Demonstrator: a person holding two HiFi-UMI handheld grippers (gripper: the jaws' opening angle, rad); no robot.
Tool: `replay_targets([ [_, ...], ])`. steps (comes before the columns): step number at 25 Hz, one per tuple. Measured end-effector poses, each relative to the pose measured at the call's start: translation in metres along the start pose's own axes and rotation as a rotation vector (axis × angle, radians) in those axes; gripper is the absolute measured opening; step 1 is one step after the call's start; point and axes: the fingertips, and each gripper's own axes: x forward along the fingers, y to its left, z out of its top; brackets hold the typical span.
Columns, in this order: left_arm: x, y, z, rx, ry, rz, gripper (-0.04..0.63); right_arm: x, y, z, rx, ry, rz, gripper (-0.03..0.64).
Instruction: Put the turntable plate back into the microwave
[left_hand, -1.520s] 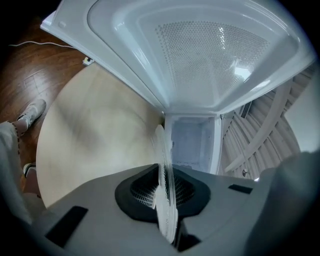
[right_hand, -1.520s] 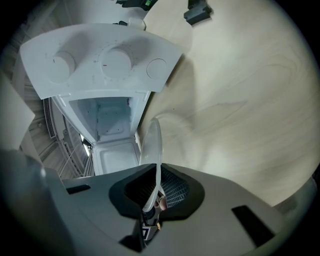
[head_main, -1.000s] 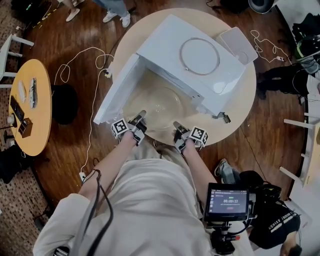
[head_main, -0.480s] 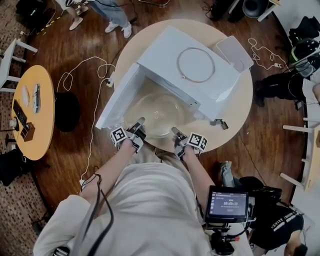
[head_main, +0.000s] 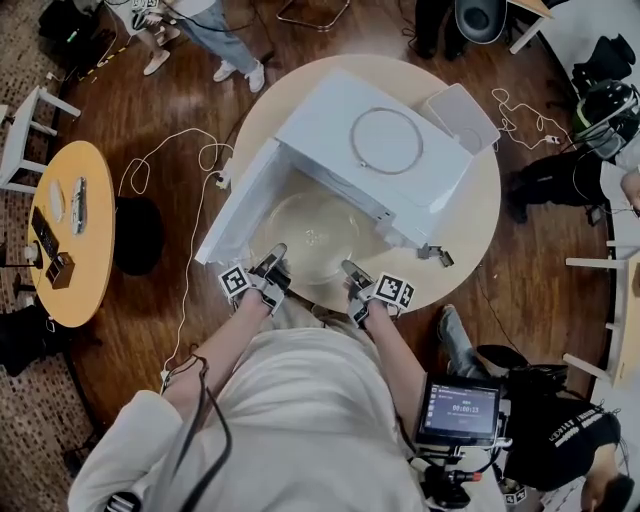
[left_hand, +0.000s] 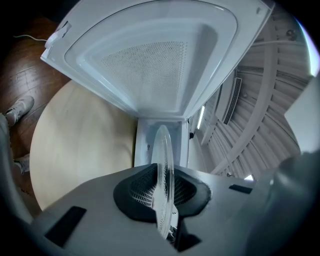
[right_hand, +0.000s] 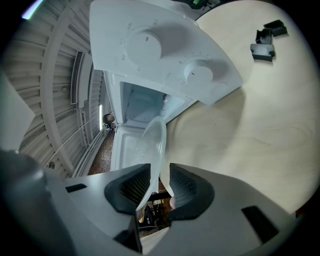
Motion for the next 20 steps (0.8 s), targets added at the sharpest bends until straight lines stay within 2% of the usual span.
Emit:
replay_targets([
  [7, -0.004, -0.019, 0.002, 0.001, -0.015, -0.031, 0.034, -0.003, 0.021, 0.003, -0.035, -0.016, 0.035, 0.098],
  [18, -0.005, -0.044, 0.000, 0.017, 0.028, -0.063, 0.035, -0.009, 0.045, 0.012, -0.085, -0.071, 0.154, 0.098],
  [19, -0.005, -0.046, -0.001, 0.019, 0.032, -0.066, 0.035, -0.010, 0.048, 0.012, -0.088, -0.078, 0.171, 0.108],
  [20, -0.006, -0.048, -0.001, 0.020, 0.035, -0.069, 0.035, -0.011, 0.050, 0.013, -0.090, -0.084, 0.187, 0.149],
])
